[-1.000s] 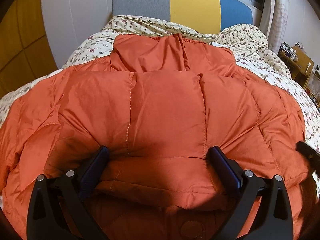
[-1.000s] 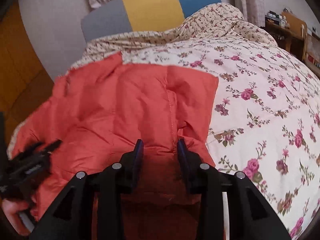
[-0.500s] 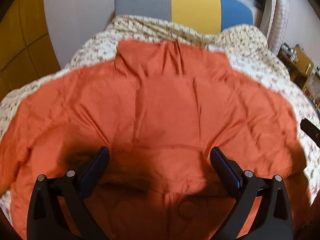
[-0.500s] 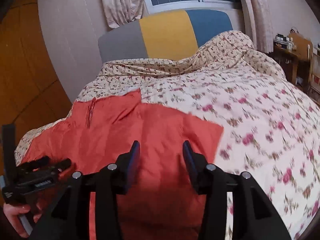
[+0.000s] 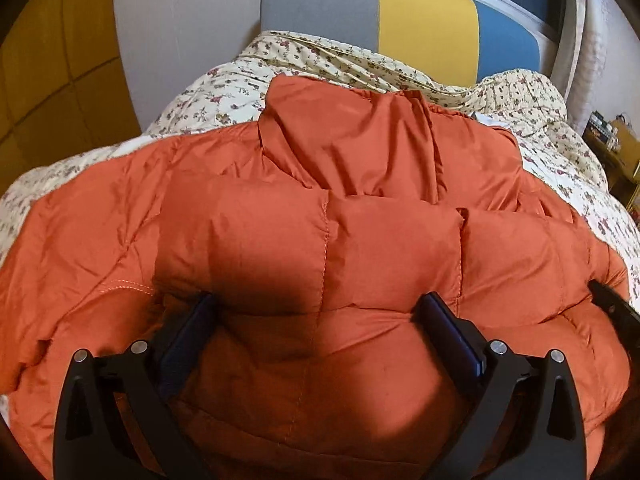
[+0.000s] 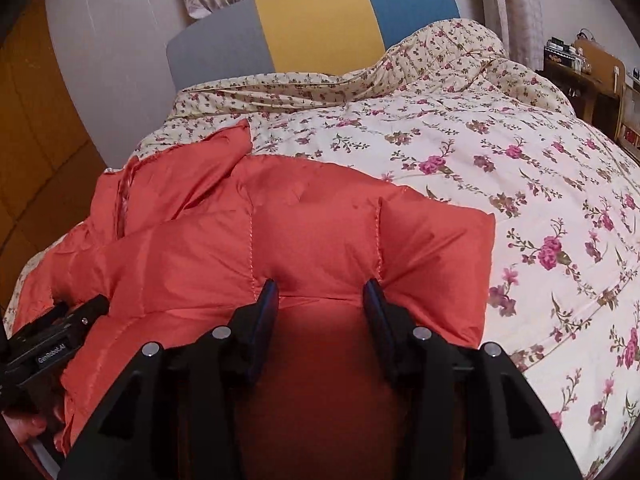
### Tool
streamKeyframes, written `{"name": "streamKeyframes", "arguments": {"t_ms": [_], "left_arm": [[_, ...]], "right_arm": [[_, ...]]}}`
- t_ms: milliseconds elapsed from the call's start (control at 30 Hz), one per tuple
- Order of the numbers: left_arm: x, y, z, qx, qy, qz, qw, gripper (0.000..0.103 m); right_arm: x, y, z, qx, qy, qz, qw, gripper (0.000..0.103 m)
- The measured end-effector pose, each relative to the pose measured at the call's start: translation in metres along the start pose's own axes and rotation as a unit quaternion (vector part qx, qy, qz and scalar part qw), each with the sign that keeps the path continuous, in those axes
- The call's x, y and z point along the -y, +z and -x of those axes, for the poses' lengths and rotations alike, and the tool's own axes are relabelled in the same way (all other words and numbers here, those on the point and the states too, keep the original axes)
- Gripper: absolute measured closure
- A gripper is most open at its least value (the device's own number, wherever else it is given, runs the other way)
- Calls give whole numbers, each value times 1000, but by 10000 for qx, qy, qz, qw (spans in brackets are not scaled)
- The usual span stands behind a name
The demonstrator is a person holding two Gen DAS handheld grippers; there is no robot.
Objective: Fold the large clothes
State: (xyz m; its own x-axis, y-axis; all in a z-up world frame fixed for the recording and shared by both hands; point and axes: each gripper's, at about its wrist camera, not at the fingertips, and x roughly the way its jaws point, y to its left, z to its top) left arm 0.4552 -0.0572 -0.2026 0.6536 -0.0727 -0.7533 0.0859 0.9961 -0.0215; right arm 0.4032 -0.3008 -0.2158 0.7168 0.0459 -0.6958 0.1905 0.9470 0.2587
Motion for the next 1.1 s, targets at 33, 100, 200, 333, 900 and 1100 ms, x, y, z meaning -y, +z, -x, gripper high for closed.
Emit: {"name": "streamKeyframes", "arguments": {"t_ms": [33, 100, 200, 333, 900, 1100], "left_arm": [[-1, 0, -1, -11, -22, 15, 10000, 3], [-1, 0, -2, -14, -54, 37, 10000, 3], [-2, -1, -2, 9, -75, 51, 10000, 3], [-7, -1, 7, 35, -138, 137, 9998, 3], [-261, -73, 130, 403, 997, 2837, 9529, 3], [-349, -145, 157, 486, 1073, 4834, 8674, 3]], "right_arm": [[0, 0, -1, 2, -5, 0, 10000, 59], [0, -1, -1, 13, -21, 9, 10000, 59], [-1, -2, -1, 35, -52, 25, 10000, 59], [-2, -1, -1, 37, -94, 57, 9999, 58], [-7, -2, -2, 76, -310, 227, 9992, 56], [-8, -2, -3, 76, -316, 230, 9992, 56]]}}
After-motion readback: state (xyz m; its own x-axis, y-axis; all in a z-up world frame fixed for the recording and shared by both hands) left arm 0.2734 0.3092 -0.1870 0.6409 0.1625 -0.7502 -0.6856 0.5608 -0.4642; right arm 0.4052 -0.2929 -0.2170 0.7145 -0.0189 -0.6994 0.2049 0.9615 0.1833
